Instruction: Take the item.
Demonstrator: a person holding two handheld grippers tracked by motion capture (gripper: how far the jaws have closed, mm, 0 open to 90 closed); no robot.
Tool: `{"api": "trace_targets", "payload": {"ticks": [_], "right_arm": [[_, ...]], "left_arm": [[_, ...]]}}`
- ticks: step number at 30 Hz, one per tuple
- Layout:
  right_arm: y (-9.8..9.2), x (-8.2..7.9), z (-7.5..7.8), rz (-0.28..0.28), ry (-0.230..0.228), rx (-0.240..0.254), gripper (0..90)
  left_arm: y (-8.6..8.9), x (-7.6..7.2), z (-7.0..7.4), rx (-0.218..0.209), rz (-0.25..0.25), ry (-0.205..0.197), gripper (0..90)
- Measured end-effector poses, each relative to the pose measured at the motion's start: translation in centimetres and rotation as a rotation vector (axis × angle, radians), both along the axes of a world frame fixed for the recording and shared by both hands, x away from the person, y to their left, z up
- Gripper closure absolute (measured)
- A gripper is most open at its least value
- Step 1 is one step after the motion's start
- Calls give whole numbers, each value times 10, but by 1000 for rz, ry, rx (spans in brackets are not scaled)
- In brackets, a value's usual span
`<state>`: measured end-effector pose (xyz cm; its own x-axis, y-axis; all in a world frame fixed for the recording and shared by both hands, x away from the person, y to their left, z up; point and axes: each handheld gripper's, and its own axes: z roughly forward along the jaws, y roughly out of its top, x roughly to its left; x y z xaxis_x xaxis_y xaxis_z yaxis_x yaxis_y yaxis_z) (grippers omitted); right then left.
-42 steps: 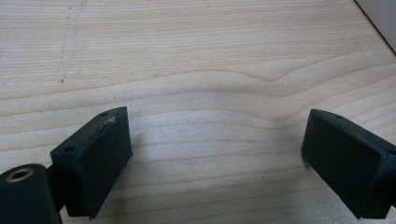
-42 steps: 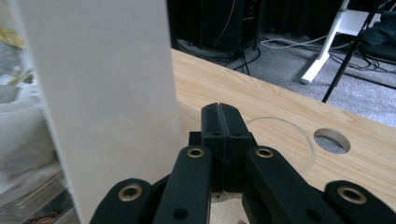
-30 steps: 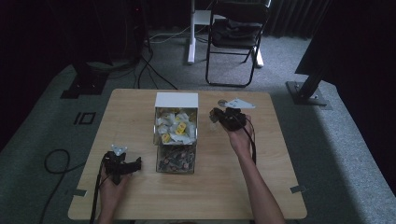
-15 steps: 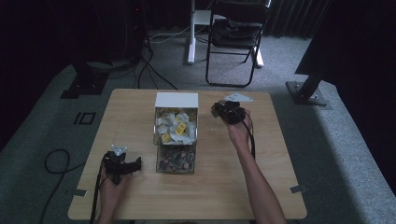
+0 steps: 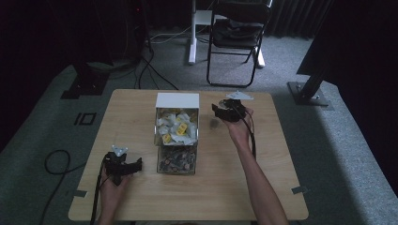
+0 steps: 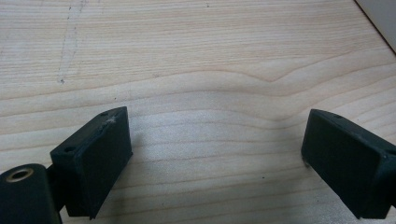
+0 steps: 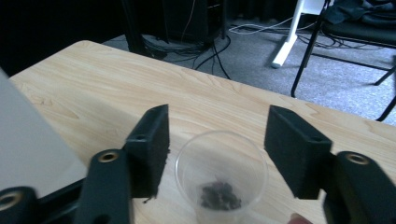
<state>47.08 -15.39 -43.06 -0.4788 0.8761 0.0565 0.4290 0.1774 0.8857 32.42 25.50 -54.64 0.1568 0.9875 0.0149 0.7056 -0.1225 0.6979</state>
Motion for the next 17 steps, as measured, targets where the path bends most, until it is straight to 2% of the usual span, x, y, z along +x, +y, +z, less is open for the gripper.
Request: {"api": "trace_targets", "payload": {"ticks": [1,2,3,4,8,17], "right_arm": [[-1,-2,-1,2,-1,0,365],[-4,-7,-4,8,7,1,309],[-4,-7,-4,8,7,1,309],[-6,-14,-9,21,19,4,271],[-12,-26,-20,39,36,21,241],[-23,-56,-57,72,88,-39,234]], "left_arm": [[0,0,0,0,0,0,90],[0,0,0,0,0,0,90],[0,0,0,0,0,0,90],[0,0,0,0,0,0,90],[0,0,0,0,0,0,90],[0,0,0,0,0,0,90]]}}
